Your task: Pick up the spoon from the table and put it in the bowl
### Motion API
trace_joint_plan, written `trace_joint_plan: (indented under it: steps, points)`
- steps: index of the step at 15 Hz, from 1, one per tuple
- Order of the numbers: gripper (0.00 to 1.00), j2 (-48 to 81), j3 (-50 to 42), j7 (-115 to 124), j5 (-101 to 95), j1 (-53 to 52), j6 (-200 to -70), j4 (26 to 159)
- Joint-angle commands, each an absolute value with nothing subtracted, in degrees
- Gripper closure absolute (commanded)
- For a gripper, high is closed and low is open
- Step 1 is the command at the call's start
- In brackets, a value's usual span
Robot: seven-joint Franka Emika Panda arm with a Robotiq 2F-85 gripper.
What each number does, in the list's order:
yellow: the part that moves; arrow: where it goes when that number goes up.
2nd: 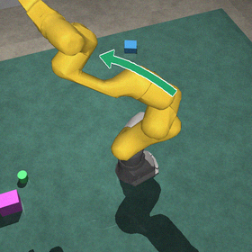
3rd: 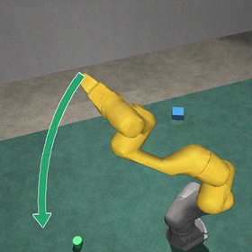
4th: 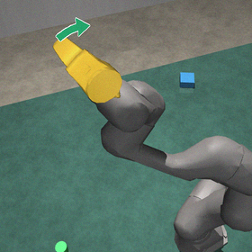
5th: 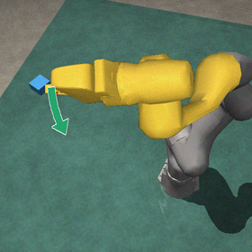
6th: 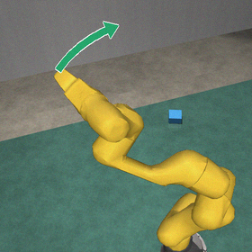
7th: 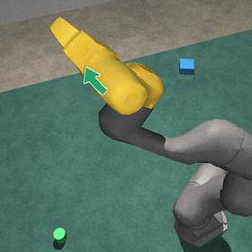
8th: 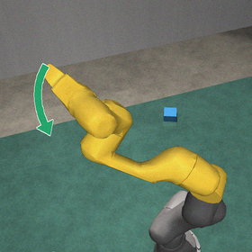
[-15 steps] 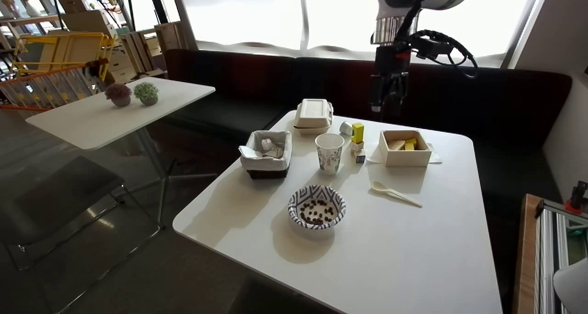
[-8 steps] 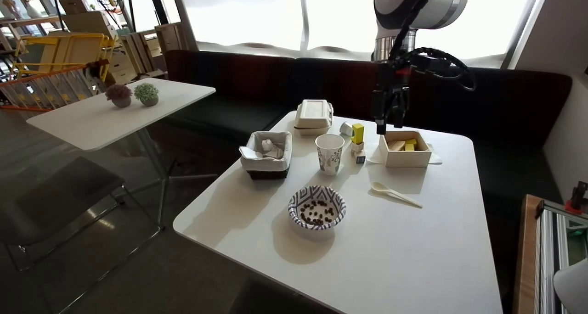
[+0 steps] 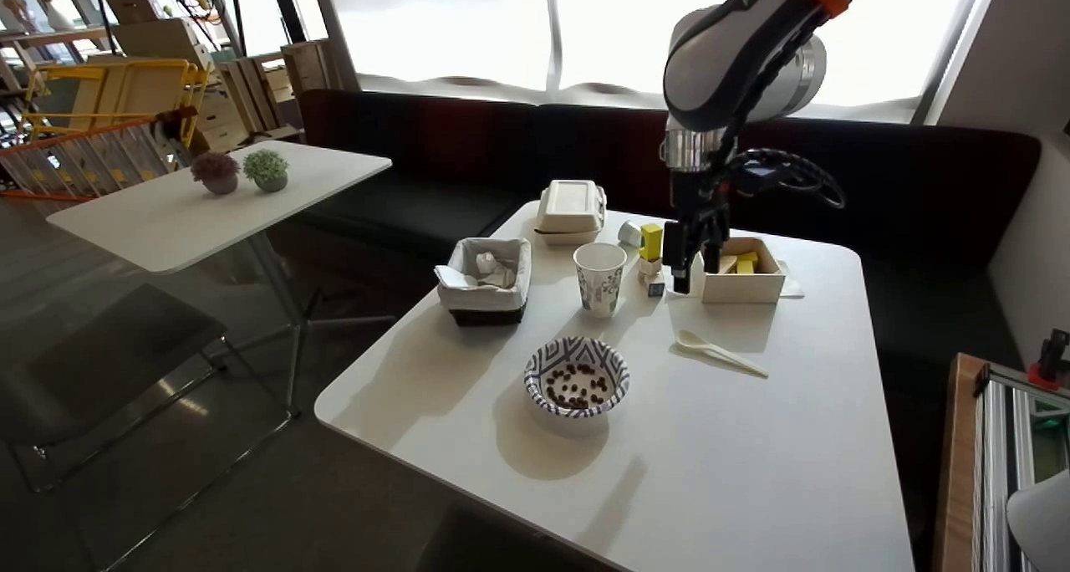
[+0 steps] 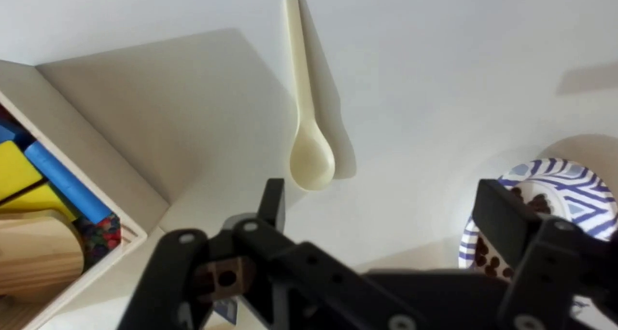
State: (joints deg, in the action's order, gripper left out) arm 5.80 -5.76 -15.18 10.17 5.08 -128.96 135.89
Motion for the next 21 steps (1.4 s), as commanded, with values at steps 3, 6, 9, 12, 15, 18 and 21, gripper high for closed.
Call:
trace_joint_plan:
  steps: [3, 6, 9, 12, 15, 18, 21]
  points:
    - [0.0, 10.3, -5.1, -15.9, 9.8, 6.2, -136.3, 138.8]
    - [0.0, 11.7, -5.0, -16.2, 9.5, 6.7, -136.6, 138.8]
    - [0.0, 12.3, -5.0, -16.2, 9.3, 6.9, -136.1, 138.7]
    - [0.0, 12.6, -5.1, -15.4, 8.4, 6.9, -135.4, 138.5]
    - [0.0, 12.7, -5.1, -15.4, 8.0, 7.0, -134.7, 138.4]
    - [0.0, 12.9, -5.1, -15.3, 8.1, 7.2, -134.0, 138.3]
    - [0.0, 13.0, -5.1, -15.2, 8.0, 7.2, -133.4, 138.3]
